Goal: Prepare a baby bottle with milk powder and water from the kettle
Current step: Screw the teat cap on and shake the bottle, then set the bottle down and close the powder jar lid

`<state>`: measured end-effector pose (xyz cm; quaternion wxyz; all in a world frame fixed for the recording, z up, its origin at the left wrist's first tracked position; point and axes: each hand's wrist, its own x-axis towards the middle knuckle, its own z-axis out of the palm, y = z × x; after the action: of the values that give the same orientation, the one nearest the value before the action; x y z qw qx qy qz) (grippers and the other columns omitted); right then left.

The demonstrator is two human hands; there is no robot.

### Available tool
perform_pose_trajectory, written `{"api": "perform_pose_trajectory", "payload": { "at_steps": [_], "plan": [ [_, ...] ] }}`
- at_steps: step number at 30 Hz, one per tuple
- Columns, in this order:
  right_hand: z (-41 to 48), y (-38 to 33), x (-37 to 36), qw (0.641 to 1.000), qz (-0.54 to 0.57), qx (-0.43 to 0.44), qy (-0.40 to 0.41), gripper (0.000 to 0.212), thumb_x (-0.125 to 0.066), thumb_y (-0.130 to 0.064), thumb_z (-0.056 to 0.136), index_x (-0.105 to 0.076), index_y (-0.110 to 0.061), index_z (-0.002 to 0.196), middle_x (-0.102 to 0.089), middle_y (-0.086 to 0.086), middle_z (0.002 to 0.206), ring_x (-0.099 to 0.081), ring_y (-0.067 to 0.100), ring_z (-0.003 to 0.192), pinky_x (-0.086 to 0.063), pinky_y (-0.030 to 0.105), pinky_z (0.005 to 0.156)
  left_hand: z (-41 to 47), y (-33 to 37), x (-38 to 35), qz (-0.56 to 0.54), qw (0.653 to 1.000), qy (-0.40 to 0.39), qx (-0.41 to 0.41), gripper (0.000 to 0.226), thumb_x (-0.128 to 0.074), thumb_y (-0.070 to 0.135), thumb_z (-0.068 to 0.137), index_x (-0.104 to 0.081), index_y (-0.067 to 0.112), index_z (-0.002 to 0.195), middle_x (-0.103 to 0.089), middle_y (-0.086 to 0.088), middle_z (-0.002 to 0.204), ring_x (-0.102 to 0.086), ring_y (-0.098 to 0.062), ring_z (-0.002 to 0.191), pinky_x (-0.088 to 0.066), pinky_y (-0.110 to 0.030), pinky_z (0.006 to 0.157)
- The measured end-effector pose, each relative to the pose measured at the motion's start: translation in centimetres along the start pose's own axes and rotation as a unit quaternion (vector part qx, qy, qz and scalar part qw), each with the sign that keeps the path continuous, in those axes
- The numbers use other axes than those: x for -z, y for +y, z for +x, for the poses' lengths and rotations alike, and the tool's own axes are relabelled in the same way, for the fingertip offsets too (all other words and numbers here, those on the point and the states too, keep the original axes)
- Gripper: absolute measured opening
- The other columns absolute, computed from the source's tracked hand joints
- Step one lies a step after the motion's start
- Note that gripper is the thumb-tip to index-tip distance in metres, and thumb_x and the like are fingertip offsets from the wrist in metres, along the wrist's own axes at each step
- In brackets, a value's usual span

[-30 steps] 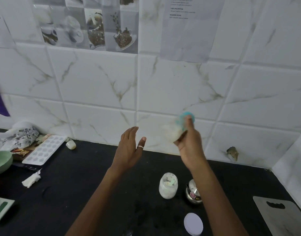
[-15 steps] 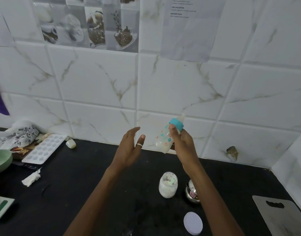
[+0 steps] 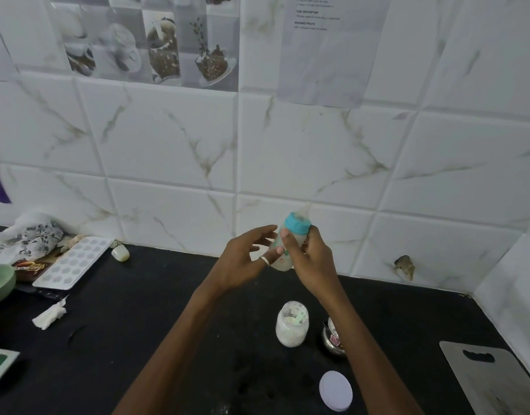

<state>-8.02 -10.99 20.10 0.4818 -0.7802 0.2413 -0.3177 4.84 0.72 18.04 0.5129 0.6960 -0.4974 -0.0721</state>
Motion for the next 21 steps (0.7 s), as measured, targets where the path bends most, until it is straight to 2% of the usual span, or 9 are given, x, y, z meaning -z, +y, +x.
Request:
{"api": "perform_pose_trajectory", "payload": {
  "at_steps": [4, 8, 11, 16, 21],
  "plan": [
    [-0.4, 0.0, 0.1, 0.999, -0.03, 0.016, -0.021, 0.052, -0.058, -0.049, 0.097, -0.047, -0.019, 0.139, -0.064, -0.004, 0.12, -0.064, 0.005, 0.1, -0.047, 0.0, 0.069, 0.2, 0.5, -0.8, 0.036, 0.999, -0.016, -0.026, 0.062, -0.076, 0.027, 0.086, -0.05, 0.028, 0.142, -0.062, 0.017, 0.13, -0.059, 0.0, 0.116, -0.048, -0.018, 0.098],
    [-1.3, 0.5, 0.3, 0.998, -0.04, 0.022, -0.033, 0.054, -0.059, -0.049, 0.097, -0.045, -0.021, 0.141, -0.064, -0.006, 0.12, -0.061, -0.003, 0.097, -0.045, 0.0, 0.071, -0.1, 0.5, -2.2, 0.029, 0.999, 0.0, -0.015, 0.065, -0.077, 0.011, 0.081, -0.052, 0.026, 0.14, -0.062, 0.019, 0.125, -0.06, 0.003, 0.113, -0.05, -0.019, 0.098],
    [-1.9, 1.3, 0.6, 0.998, -0.039, 0.013, -0.049, 0.059, -0.063, -0.05, 0.095, -0.042, -0.023, 0.143, -0.061, -0.008, 0.124, -0.062, 0.0, 0.103, -0.046, 0.0, 0.073, -0.7, 0.1, -3.4, 0.027, 1.0, 0.013, -0.004, 0.062, -0.079, 0.009, 0.08, -0.055, 0.021, 0.135, -0.064, 0.016, 0.122, -0.062, 0.0, 0.112, -0.053, -0.022, 0.096],
    [-2.9, 3.4, 0.4, 0.996, -0.042, -0.03, -0.068, 0.064, -0.071, -0.04, 0.092, -0.039, -0.022, 0.144, -0.054, -0.013, 0.121, -0.059, 0.006, 0.111, -0.045, 0.005, 0.073, -2.4, -0.4, -5.1, 0.046, 0.999, 0.028, 0.002, 0.061, -0.079, 0.011, 0.08, -0.055, 0.016, 0.136, -0.065, 0.008, 0.127, -0.063, -0.006, 0.114, -0.051, -0.02, 0.095],
    [-3.7, 5.6, -1.0, 0.992, -0.052, -0.051, -0.103, 0.054, -0.073, -0.036, 0.091, -0.046, -0.021, 0.135, -0.058, -0.011, 0.113, -0.059, 0.004, 0.1, -0.046, 0.013, 0.077, -4.9, -2.0, -5.9, 0.06, 0.997, 0.043, 0.03, 0.062, -0.08, 0.008, 0.078, -0.056, 0.015, 0.135, -0.065, 0.007, 0.125, -0.063, -0.007, 0.113, -0.053, -0.026, 0.097]
  ]
}}
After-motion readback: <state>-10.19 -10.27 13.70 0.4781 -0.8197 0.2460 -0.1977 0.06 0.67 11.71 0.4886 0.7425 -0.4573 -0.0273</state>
